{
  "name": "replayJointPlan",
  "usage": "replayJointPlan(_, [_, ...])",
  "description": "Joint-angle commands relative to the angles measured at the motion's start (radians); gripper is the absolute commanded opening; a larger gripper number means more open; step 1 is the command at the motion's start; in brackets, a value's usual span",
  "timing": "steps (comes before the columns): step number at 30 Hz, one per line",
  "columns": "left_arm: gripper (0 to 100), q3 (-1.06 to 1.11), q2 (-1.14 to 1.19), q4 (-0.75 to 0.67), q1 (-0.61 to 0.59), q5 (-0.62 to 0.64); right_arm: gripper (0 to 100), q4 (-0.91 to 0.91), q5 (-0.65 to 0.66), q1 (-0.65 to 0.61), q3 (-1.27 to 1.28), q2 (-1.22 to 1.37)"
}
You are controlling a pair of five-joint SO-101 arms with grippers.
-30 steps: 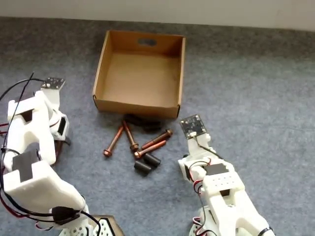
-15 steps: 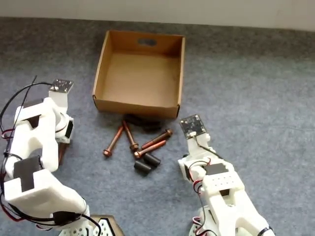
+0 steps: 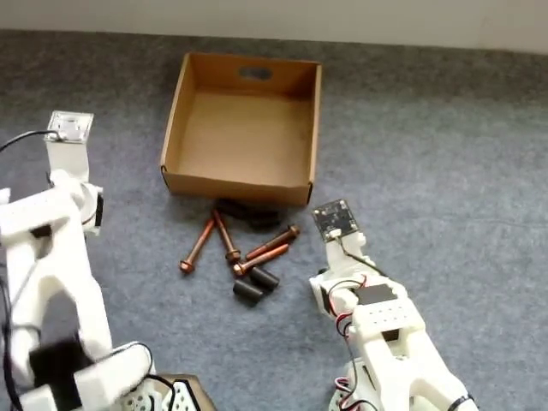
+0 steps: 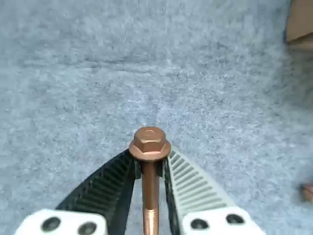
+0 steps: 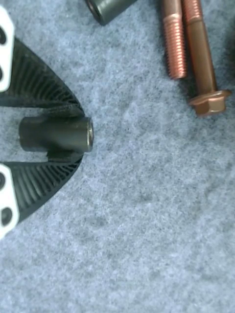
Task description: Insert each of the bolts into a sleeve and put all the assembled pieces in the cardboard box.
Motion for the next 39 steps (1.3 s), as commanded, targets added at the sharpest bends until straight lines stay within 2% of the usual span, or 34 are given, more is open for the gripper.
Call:
replayJointPlan(1, [1, 0.134, -0.371, -0.040, 0.105, 0.087, 0.7, 0.012, -0.005, 0.005, -0.004, -0.004])
replayJointPlan(7, [1, 0.295, -0.727, -0.121, 0.257, 0.252, 0.7, 0.008, -0.006, -0.030, -0.016, -0.108])
replayJointPlan(12, [1, 0.269, -0.753, -0.149, 0.424, 0.333, 0.7, 0.001, -0.008, -0.183, -0.022, -0.328])
replayJointPlan(16, [1, 0.229, -0.756, -0.206, 0.558, 0.448, 0.7, -0.147, -0.008, -0.303, -0.012, -0.466])
replayJointPlan(19, [1, 0.223, -0.762, -0.232, 0.638, 0.477, 0.7, -0.219, -0.008, -0.326, -0.016, -0.495])
replayJointPlan(25, [1, 0.257, -0.762, -0.301, 0.662, 0.476, 0.7, -0.314, -0.031, -0.328, -0.012, -0.499])
replayJointPlan(29, [1, 0.300, -0.762, -0.353, 0.684, 0.477, 0.7, -0.312, -0.249, -0.328, -0.018, -0.501])
replayJointPlan(30, [1, 0.306, -0.762, -0.354, 0.691, 0.477, 0.7, -0.312, -0.264, -0.325, -0.018, -0.501])
replayJointPlan(34, [1, 0.334, -0.762, -0.354, 0.717, 0.485, 0.7, -0.309, -0.226, -0.329, -0.010, -0.501])
replayJointPlan(39, [1, 0.344, -0.763, -0.353, 0.753, 0.677, 0.7, -0.289, -0.226, -0.329, -0.010, -0.501])
